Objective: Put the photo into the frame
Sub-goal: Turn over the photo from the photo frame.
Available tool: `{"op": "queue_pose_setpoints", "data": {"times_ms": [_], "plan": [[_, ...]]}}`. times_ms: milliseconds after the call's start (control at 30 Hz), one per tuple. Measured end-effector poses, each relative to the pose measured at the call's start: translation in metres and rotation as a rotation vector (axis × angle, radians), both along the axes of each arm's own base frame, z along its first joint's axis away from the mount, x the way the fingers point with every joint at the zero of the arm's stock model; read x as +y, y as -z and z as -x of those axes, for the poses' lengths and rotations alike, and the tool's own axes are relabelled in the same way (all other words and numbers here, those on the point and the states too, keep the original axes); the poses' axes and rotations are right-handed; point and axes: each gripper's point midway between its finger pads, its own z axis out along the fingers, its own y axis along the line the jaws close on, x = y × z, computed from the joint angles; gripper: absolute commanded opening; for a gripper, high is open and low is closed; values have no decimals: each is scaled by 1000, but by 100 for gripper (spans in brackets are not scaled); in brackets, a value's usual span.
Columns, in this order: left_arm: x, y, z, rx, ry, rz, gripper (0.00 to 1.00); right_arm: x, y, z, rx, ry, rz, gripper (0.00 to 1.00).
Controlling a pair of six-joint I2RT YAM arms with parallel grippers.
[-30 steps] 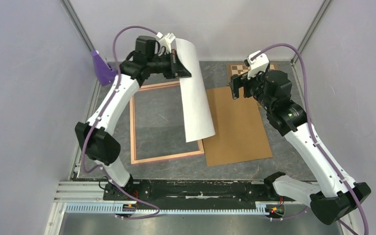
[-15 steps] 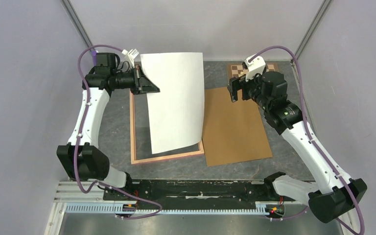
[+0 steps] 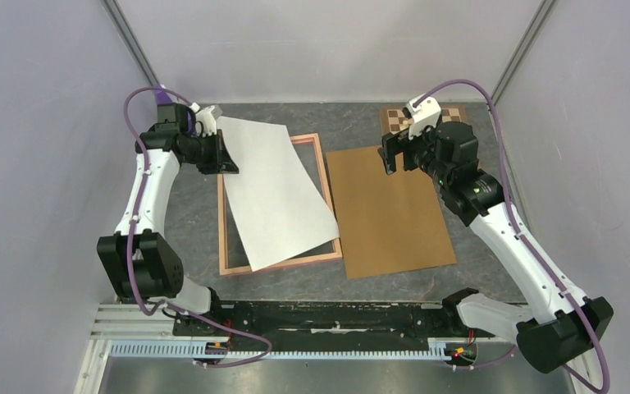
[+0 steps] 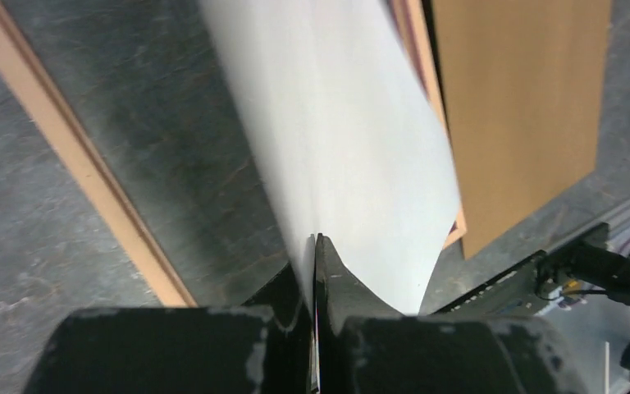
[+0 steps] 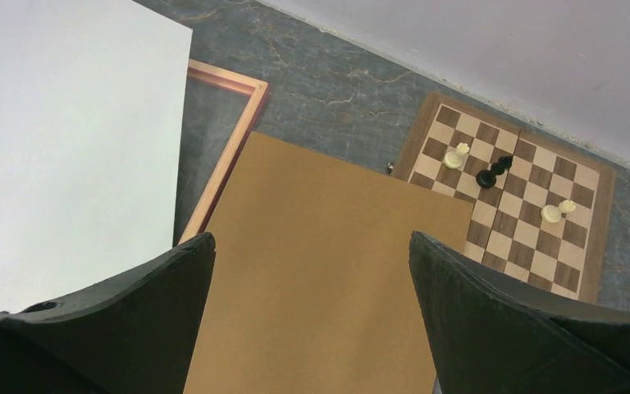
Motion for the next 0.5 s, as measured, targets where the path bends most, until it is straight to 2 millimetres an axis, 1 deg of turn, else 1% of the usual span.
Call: {"op": "queue_pose_setpoints", "data": {"times_ms": [100,200,500], "plan": [[14,9,-4,9,-20,-39,2,0,3,0,5,0,2,91],[21,10,-5,10,-34,-55,2,0,6,0,11,0,5,91],[31,-3,-14,-32,-12,-120,2,1,9,-1,18,-3,7,91]]}}
